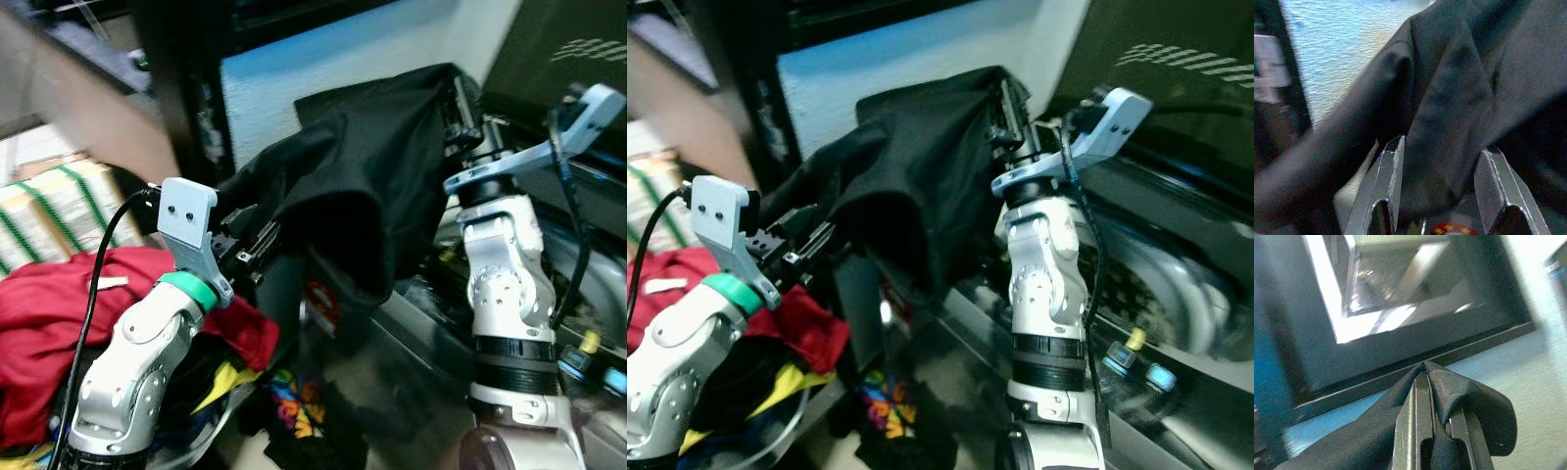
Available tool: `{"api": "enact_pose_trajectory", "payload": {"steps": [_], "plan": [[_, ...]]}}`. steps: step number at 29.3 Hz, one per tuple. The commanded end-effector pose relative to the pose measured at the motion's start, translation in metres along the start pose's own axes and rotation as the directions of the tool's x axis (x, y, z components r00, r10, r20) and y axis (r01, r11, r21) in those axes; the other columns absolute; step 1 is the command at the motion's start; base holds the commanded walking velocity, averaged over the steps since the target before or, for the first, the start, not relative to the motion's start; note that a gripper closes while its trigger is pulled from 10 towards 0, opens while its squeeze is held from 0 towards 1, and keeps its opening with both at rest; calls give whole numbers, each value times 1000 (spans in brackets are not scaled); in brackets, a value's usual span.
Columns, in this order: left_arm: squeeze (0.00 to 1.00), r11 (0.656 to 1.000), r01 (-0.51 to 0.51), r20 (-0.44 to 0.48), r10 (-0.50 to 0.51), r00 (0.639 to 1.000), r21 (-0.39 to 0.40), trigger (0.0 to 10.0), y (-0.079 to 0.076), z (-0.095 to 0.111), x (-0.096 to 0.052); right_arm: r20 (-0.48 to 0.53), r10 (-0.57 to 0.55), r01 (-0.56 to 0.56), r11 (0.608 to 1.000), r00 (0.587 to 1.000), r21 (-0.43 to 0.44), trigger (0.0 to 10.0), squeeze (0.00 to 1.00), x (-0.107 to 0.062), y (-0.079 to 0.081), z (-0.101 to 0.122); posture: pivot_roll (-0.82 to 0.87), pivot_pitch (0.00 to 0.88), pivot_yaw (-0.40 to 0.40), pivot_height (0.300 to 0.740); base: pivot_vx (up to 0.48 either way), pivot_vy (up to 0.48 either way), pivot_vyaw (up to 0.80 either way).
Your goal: Clothes washing
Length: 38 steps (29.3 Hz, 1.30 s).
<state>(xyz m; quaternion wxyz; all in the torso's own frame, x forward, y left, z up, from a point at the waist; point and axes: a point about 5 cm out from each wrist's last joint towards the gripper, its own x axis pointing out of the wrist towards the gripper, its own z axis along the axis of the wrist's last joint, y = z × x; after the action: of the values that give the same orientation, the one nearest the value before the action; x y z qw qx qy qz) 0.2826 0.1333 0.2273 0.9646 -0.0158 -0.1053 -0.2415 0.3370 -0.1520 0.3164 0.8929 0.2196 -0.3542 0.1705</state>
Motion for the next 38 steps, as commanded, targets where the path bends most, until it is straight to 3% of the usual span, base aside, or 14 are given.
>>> {"api": "enact_pose_trajectory", "payload": {"steps": [1, 6, 7, 11, 12, 15, 38], "plan": [[0, 1000, -23, -16, 23, 1000, 7, 10000, 3, -4, -1, 10, -18, 18, 1000, 1000, -17, 10000, 0, 0, -2, 1, 130, 19, 60, 740, 0, 0, -800], [0, 999, -50, -6, 50, 999, 19, 10000, 8, -2, 0, -8, -20, 19, 998, 1000, -63, 10000, 0, 0, -3, 0, 129, 17, 61, 740, 0, 0, -800], [0, 995, -95, 6, 95, 995, 26, 10000, 16, 2, 1, -37, -24, 20, 994, 999, -110, 10000, 0, -1, -2, -3, 129, 9, 60, 740, 0, 0, -800], [0, 991, -129, 10, 129, 992, 17, 10000, 21, 3, 1, -54, -32, 24, 989, 998, -145, 10000, 0, 0, -3, -5, 129, 9, 60, 740, 0, 0, -800], [0, 982, -189, 30, 189, 982, 27, 10000, 31, 7, 1, -60, -50, 39, 984, 997, -173, 10000, 0, 1, -5, -7, 128, 0, 57, 740, 0, 0, -800], [0, 974, -227, 44, 226, 973, 25, 10000, 36, 9, 0, -63, -56, 42, 980, 996, -194, 10000, 0, 2, -5, -8, 128, 0, 54, 740, 0, 0, -800], [0, 963, -269, 63, 269, 961, -15, 10000, 32, 8, -3, -110, -11, -11, 979, 994, -202, 10000, 0, 7, 7, -17, 129, 4, 27, 740, 0, 0, -800]]}}
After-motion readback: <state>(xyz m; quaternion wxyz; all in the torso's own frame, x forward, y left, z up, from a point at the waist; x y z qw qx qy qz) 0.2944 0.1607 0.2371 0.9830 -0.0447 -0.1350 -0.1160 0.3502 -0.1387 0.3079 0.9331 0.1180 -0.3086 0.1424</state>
